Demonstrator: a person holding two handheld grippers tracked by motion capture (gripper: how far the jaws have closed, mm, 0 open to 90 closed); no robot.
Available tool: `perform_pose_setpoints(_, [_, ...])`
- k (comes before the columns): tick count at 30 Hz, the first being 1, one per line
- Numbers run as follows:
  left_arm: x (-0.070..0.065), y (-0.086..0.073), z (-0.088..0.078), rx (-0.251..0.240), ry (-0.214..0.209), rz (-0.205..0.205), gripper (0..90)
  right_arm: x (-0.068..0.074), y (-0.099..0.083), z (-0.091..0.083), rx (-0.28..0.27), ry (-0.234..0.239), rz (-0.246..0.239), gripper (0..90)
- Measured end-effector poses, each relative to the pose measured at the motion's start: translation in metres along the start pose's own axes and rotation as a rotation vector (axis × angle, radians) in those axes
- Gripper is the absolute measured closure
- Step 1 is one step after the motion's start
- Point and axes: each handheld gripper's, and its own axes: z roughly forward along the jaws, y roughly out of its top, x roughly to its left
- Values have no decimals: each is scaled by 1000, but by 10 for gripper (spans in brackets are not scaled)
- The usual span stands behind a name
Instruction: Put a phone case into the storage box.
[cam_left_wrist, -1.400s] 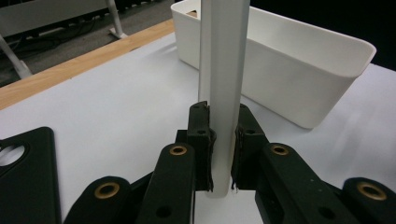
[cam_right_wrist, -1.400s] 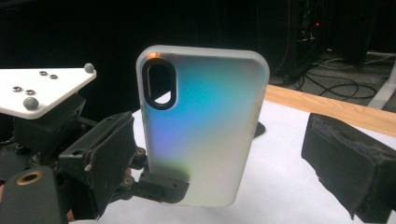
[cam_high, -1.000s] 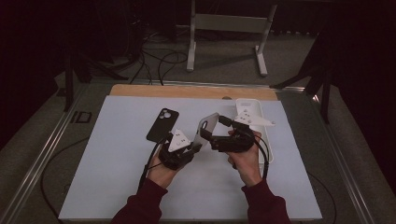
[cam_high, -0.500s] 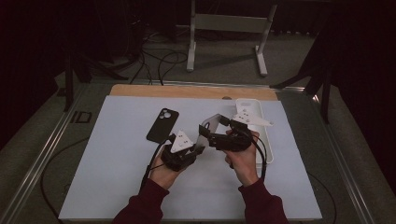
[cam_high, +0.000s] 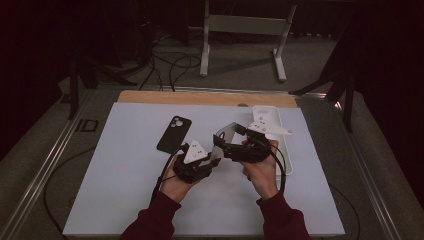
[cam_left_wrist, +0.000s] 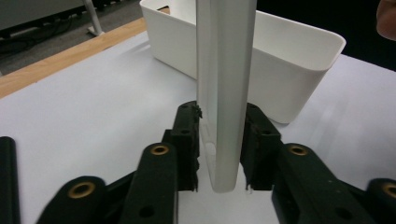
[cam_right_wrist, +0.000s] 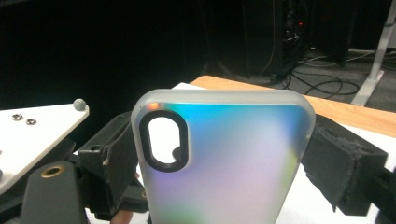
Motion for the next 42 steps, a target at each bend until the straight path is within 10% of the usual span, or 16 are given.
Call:
perform_pose_setpoints(19, [15, -4, -13, 2, 126, -27, 169, -7, 5, -1, 1, -24, 5, 165])
perform_pose_setpoints(42, [46, -21, -44, -22, 228, -73, 0, -21, 17, -3, -20, -64, -12, 165])
